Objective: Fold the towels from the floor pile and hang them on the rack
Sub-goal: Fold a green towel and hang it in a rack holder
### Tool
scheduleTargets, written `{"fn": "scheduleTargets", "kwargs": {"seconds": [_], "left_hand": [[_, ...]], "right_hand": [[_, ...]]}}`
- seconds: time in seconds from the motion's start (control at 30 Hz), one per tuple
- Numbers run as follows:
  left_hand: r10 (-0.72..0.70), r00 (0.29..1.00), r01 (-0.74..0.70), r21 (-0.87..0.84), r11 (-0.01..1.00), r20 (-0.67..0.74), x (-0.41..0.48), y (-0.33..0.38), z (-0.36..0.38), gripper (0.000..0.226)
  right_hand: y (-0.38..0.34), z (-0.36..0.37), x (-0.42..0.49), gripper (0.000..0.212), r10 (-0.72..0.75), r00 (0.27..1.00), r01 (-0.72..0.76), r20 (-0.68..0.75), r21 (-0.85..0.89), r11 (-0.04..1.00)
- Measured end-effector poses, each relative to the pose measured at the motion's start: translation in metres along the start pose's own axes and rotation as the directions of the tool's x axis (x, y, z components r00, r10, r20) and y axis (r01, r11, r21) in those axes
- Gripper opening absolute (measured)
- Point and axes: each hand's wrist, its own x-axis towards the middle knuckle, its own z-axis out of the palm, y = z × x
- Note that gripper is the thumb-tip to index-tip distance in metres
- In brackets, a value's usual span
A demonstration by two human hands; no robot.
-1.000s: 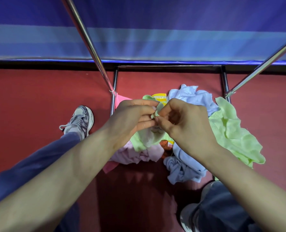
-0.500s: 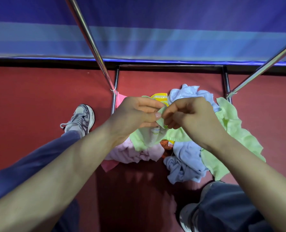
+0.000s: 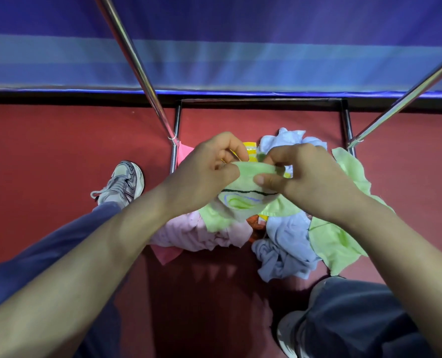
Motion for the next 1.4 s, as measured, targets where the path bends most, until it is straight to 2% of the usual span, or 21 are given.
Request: {"fn": "scheduleTargets", "kwargs": {"seconds": [0.07, 0.17, 0.23, 0.33, 0.47, 0.63, 0.77, 0.87, 0.97, 1.03, 1.13, 1.3, 1.4], "left_hand": [[0.1, 0.995, -0.095, 0.189, 0.977, -0.015, 0.0, -0.002, 0.001, 0.03], [0.258, 0.966, -0.233, 0.53, 0.816, 0.027, -0.003, -0.006, 0.005, 0.04], [0.279, 0.959, -0.255, 0.605, 0.754, 0.056, -0.002, -0.012, 0.005, 0.037], [0.283, 0.955, -0.263, 0.682, 0.683, 0.086, 0.0, -0.021, 0.004, 0.029], [0.253, 0.966, -0.212, 0.741, 0.638, 0.059, -0.002, -0.014, 0.005, 0.006], [0.32, 0.947, -0.259, 0.677, 0.689, 0.037, -0.008, -0.005, 0.003, 0.019], [0.287, 0.958, -0.231, 0.661, 0.714, 0.024, -0.01, -0.003, 0.007, 0.036], [0.268, 0.962, -0.232, 0.664, 0.711, 0.05, -0.009, -0.005, 0.008, 0.038], [0.251, 0.966, -0.226, 0.657, 0.719, 0.059, -0.006, -0.008, 0.008, 0.041], [0.261, 0.963, -0.241, 0.664, 0.708, 0.071, -0.005, -0.01, 0.006, 0.046], [0.271, 0.959, -0.255, 0.673, 0.694, 0.084, -0.006, -0.01, 0.004, 0.041], [0.307, 0.951, -0.236, 0.731, 0.64, 0.039, -0.002, -0.009, -0.003, 0.025], [0.303, 0.953, -0.202, 0.744, 0.637, -0.001, 0.002, -0.01, -0.013, 0.027]], "right_hand": [[-0.002, -0.002, 0.0, 0.016, -0.016, 1.0, 0.016, -0.026, -0.003, 1.0], [0.0, 0.001, 0.001, 0.015, -0.067, 0.995, 0.059, -0.073, -0.103, 0.993], [0.0, 0.0, 0.001, 0.013, -0.091, 0.992, 0.08, -0.082, -0.132, 0.988], [-0.001, -0.001, 0.001, 0.014, -0.107, 0.994, 0.104, -0.02, -0.11, 0.988], [0.001, 0.001, 0.001, 0.014, -0.141, 0.99, 0.141, 0.006, -0.147, 0.979], [0.002, 0.0, 0.001, 0.012, -0.186, 0.982, 0.181, -0.019, -0.135, 0.974], [0.004, -0.001, 0.001, 0.013, -0.204, 0.979, 0.202, -0.01, -0.123, 0.972], [0.008, -0.002, 0.001, 0.007, -0.184, 0.981, 0.189, 0.059, -0.102, 0.977], [0.016, 0.0, 0.0, 0.011, -0.147, 0.977, 0.173, 0.155, -0.171, 0.97], [0.02, 0.0, 0.0, 0.011, -0.144, 0.976, 0.178, 0.165, -0.218, 0.96], [0.021, -0.001, 0.001, 0.015, -0.128, 0.983, 0.154, 0.134, -0.207, 0.966], [0.014, -0.01, 0.002, 0.031, -0.13, 0.991, 0.122, -0.043, -0.152, 0.981], [0.007, -0.013, 0.0, 0.03, -0.157, 0.984, 0.144, -0.086, -0.139, 0.98]]}}
